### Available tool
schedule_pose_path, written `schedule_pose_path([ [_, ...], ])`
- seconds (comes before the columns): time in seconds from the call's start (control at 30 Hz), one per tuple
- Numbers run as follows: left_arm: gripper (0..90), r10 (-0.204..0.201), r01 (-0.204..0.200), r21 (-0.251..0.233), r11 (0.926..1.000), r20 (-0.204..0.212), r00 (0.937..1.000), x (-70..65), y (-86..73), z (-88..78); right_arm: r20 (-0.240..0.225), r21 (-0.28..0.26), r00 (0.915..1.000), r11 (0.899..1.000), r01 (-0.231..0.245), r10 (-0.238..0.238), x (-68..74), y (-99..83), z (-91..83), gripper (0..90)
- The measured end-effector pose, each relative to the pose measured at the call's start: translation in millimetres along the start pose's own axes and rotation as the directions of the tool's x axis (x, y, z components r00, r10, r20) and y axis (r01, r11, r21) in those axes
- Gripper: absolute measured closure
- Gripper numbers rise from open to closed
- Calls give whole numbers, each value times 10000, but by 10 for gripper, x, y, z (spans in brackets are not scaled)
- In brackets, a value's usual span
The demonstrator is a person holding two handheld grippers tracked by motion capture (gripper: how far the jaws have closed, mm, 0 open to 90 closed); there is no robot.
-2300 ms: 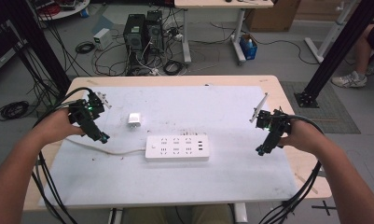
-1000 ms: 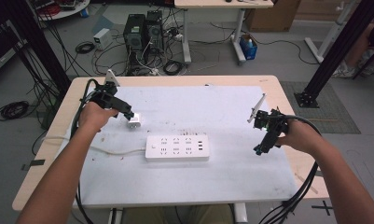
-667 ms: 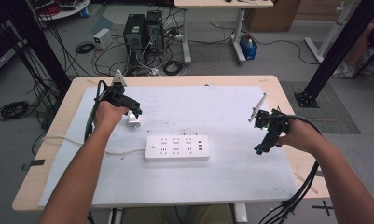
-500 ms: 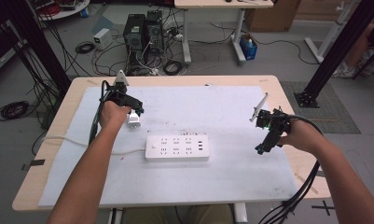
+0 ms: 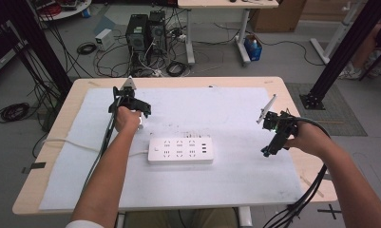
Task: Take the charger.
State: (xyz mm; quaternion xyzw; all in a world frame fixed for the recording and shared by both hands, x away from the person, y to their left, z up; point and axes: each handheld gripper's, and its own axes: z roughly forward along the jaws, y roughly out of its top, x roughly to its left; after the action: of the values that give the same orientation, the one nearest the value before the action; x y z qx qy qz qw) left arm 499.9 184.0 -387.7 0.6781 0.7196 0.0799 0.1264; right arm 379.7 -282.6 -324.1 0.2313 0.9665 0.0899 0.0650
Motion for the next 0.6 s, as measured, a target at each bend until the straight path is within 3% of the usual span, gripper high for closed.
schedule_pose_path([
  [0.2, 65, -367, 367, 26, 9993, -41, 9993, -2, -21, 135, 53, -55, 10000, 10000, -54, 54, -7, -44, -2, 13],
  [0.4, 65, -189, 190, 41, 9998, -200, 9996, -41, -40, 224, 11, -41, 10000, 10000, -69, 69, -13, -67, 13, 13],
  [0.5, 65, -209, 203, -116, 9997, -510, 9985, -55, -41, 234, -44, -7, 10000, 10000, -38, 38, -16, -70, 28, 13],
  [0.6, 74, -6, 11, 113, 9999, -490, 9988, -56, -46, 266, -74, -20, 10000, 10000, -39, 39, -13, -65, 32, 13],
])
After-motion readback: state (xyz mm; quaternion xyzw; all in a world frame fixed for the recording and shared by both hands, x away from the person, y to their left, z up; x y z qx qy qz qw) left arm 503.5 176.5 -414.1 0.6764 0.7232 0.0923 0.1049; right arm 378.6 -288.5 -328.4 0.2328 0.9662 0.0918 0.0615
